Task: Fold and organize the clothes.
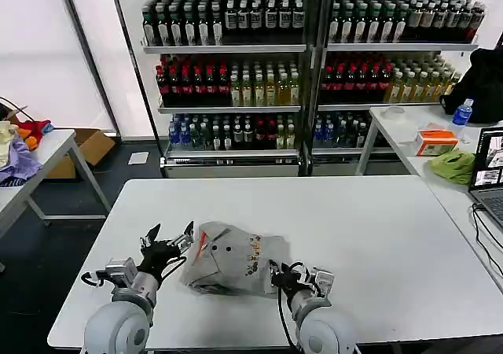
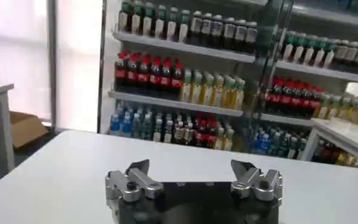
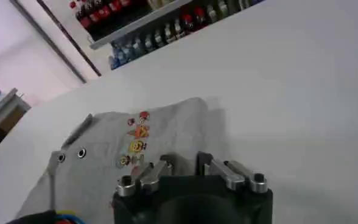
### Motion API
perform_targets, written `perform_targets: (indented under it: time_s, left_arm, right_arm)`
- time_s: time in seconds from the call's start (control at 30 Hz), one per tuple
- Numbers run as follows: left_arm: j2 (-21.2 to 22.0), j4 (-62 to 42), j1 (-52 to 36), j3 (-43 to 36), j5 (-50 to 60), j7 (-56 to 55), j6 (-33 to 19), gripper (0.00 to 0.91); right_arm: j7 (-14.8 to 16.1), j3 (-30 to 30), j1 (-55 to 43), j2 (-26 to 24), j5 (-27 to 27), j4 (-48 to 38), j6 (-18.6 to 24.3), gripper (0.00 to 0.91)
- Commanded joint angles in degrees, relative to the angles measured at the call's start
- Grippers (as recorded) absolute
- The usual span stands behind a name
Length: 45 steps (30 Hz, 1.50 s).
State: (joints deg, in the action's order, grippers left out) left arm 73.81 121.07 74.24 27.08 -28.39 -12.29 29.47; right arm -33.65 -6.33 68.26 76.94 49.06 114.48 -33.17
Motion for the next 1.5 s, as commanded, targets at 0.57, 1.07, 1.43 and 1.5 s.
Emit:
perform_targets:
  time_s: [0.57, 1.07, 1.43, 1.5]
  left_arm:
    - [1.5, 1.0, 1.5, 0.0, 0.4, -0.9, 0.6, 0.907]
    - [2.3, 2.3, 3.1, -0.5, 1.2, -1.0, 1.1, 0.907]
    - [3.3, 3.9, 6.1, -0.5, 2.2, -0.5, 1.0, 0.907]
    - [3.4, 4.9, 7.1, -0.1, 2.2, -0.5, 1.0, 0.907]
  right_arm:
    - [4.0, -11.5, -2.1, -20.2, 3.6, -2.3, -0.2, 0.000]
    - [13.5, -17.5, 0.2, -16.5, -22.6, 4.8, -0.2, 0.907]
    - [18.4, 0.0, -10.9, -9.1, -30.7, -0.2, 2.8, 0.907]
    - [18.0, 1.9, -12.5, -8.4, -30.6, -2.3, 3.7, 0.907]
